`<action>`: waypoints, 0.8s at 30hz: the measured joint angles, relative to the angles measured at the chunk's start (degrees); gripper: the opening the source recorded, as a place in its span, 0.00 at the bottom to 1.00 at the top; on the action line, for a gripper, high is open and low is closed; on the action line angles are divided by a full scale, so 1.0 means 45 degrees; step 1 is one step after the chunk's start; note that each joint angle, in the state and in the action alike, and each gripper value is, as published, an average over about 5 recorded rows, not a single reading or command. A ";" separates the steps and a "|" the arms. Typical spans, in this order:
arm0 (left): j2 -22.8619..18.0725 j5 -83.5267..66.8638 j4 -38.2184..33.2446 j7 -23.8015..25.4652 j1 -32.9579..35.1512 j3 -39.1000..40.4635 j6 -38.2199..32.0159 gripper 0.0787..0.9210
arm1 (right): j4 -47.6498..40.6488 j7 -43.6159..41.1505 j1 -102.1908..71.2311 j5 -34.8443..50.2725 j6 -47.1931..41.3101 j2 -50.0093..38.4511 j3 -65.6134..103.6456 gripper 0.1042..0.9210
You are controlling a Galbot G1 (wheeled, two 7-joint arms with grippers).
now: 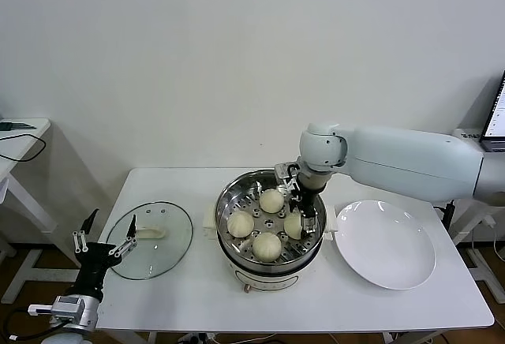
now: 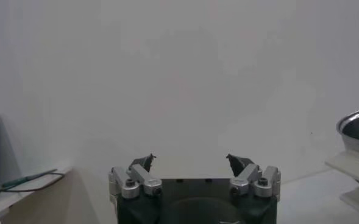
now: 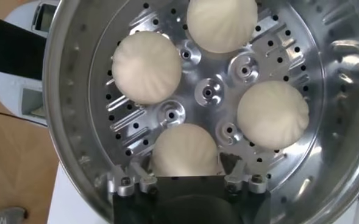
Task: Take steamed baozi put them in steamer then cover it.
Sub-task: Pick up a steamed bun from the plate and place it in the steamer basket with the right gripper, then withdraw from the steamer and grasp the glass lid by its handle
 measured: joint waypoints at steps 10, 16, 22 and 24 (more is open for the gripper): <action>-0.0021 0.0139 -0.0260 -0.0052 0.0184 0.0255 0.0004 0.88 | 0.0618 -0.0617 0.1253 0.1125 0.0419 -0.1422 0.0456 0.88; -0.0040 0.0141 -0.0338 -0.0065 0.0205 0.0299 -0.0070 0.88 | 0.0913 -0.0576 0.0988 0.1655 0.0632 -0.2806 0.1861 0.88; 0.0017 0.0132 -0.0413 0.0060 0.0183 0.0392 -0.0149 0.88 | 0.1144 0.0509 -0.1024 0.2299 0.1172 -0.4339 0.4900 0.88; 0.0020 0.0113 -0.0482 0.0062 0.0180 0.0405 -0.0128 0.88 | 0.1218 0.1274 -0.2040 0.2664 0.1517 -0.4832 0.6154 0.88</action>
